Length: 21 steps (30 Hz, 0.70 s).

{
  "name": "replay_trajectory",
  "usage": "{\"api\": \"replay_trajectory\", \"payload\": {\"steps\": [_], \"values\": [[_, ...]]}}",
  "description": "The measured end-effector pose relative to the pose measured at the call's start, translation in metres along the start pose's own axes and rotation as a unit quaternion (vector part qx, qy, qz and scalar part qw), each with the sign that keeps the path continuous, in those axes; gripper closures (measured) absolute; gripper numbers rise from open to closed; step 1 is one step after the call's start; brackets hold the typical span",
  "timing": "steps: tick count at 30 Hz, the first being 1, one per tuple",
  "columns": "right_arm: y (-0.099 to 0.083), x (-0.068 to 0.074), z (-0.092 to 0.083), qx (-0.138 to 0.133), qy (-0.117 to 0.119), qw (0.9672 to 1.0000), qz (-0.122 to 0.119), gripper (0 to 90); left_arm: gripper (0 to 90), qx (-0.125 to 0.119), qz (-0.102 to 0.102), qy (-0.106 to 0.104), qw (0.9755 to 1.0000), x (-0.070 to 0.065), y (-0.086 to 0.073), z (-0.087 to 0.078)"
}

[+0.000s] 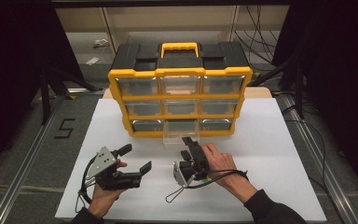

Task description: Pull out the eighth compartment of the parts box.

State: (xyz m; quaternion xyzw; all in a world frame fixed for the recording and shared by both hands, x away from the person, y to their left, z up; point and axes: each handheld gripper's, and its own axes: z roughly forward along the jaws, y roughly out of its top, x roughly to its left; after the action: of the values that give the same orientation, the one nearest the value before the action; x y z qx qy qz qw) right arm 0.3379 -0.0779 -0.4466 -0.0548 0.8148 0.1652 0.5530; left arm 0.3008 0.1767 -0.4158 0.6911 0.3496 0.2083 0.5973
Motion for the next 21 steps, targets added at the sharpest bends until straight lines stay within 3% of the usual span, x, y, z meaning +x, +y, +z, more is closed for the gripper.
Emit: {"api": "replay_trajectory", "payload": {"steps": [3, 7, 8, 9, 12, 13, 16, 21], "values": [[0.0, -0.004, -0.003, -0.004, 0.016, 0.9998, 0.013, 36.7, 7.0, 0.001, 0.002, -0.001, 1.0, 0.0, 0.0, 0.0], [-0.001, -0.01, -0.009, -0.014, 0.035, 0.9979, 0.052, 34.3, 7.0, 0.0, 0.001, 0.0, 1.0, 0.0, 0.0, 0.0], [-0.001, -0.012, -0.01, -0.015, 0.043, 0.9971, 0.061, 33.7, 7.0, 0.0, 0.002, 0.0, 1.0, 0.0, 0.0, 0.0], [-0.001, -0.014, -0.013, -0.016, 0.052, 0.9945, 0.089, 33.5, 7.0, 0.0, 0.002, 0.0, 1.0, 0.0, 0.0, 0.0], [-0.001, -0.018, -0.015, -0.02, 0.055, 0.9934, 0.099, 33.1, 7.0, -0.001, 0.002, 0.0, 1.0, 0.0, 0.0, 0.0], [-0.001, -0.021, -0.017, -0.022, 0.062, 0.991, 0.117, 32.7, 7.0, -0.001, 0.002, -0.001, 1.0, -0.001, 0.0, 0.0], [-0.002, -0.025, -0.019, -0.022, 0.068, 0.9896, 0.125, 32.3, 7.0, -0.001, 0.002, -0.001, 1.0, -0.001, 0.0, 0.0], [-0.004, -0.029, -0.023, -0.022, 0.08, 0.9838, 0.159, 31.4, 7.0, 0.0, 0.002, -0.001, 1.0, -0.001, 0.0, 0.0]]}}
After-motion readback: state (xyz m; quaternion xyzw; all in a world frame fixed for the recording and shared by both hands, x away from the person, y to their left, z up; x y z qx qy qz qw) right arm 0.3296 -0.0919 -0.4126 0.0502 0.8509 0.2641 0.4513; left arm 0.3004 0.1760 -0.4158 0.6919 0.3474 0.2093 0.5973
